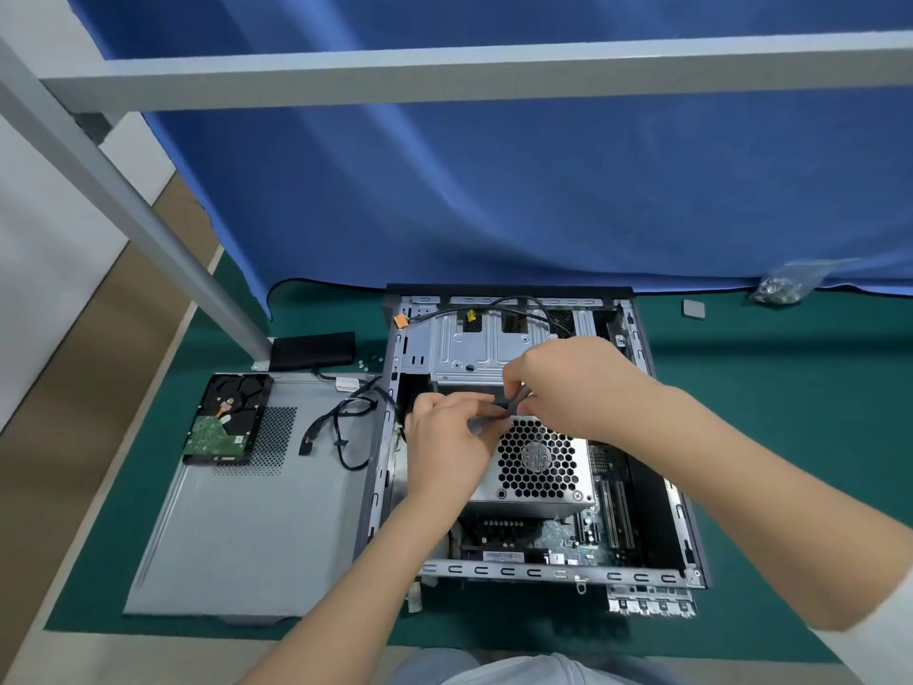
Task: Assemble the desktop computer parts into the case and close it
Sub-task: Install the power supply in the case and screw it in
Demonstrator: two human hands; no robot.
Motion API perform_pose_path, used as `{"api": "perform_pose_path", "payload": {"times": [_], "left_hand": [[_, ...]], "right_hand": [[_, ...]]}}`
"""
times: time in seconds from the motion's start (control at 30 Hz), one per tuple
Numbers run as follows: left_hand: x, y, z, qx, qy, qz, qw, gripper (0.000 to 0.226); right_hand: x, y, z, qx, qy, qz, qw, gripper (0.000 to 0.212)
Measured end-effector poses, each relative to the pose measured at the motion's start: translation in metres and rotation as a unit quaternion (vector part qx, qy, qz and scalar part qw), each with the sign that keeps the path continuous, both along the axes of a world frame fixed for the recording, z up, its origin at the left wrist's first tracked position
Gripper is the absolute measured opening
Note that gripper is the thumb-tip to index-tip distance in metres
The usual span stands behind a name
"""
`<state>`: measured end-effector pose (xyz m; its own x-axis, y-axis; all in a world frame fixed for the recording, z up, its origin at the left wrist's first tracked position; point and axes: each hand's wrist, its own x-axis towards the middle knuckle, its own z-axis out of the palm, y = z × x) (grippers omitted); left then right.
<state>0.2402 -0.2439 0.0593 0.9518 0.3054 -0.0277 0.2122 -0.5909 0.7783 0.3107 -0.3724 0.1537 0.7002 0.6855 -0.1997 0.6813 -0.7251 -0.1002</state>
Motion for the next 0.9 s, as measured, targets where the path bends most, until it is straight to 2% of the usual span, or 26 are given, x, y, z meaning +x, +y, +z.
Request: {"api": "perform_pose_path", "payload": {"times": [0.13, 0.33, 0.4, 0.5, 0.63, 0.73, 0.8, 0.9], "left_hand": [[0.001, 0.002, -0.002, -0.017, 0.016, 0.007, 1.000, 0.011], [-0.001, 0.005, -0.005, 0.051, 0.024, -0.016, 0.998, 0.012], [-0.002, 0.006, -0.008, 0.046, 0.031, -0.027, 0.998, 0.012], [-0.003, 0.005, -0.009, 0.070, 0.031, -0.060, 0.995, 0.020], [-0.005, -0.001, -0.013, 0.055, -0.006, -0.060, 0.997, 0.026], [-0.006, -0.001, -0.012, 0.030, -0.003, -0.060, 0.998, 0.014], [-0.006, -0.001, -0.010, 0.025, -0.003, -0.064, 0.998, 0.021], [-0.006, -0.001, -0.011, 0.040, -0.001, -0.066, 0.997, 0.020]], "right_hand": [[0.001, 0.007, 0.004, -0.031, -0.004, 0.021, 0.999, 0.019], [0.000, 0.015, 0.006, -0.084, -0.029, 0.081, 0.993, 0.024], [0.000, 0.014, 0.007, -0.095, -0.035, 0.099, 0.990, 0.025], [0.000, 0.012, 0.008, -0.101, -0.045, 0.112, 0.988, 0.028], [0.000, 0.013, 0.008, -0.107, -0.053, 0.115, 0.986, 0.022], [0.001, 0.016, 0.003, -0.121, -0.072, 0.112, 0.984, 0.009], [0.000, 0.018, 0.000, -0.131, -0.080, 0.109, 0.982, 0.031], [0.003, 0.019, -0.001, -0.133, -0.055, 0.094, 0.985, 0.043]]}}
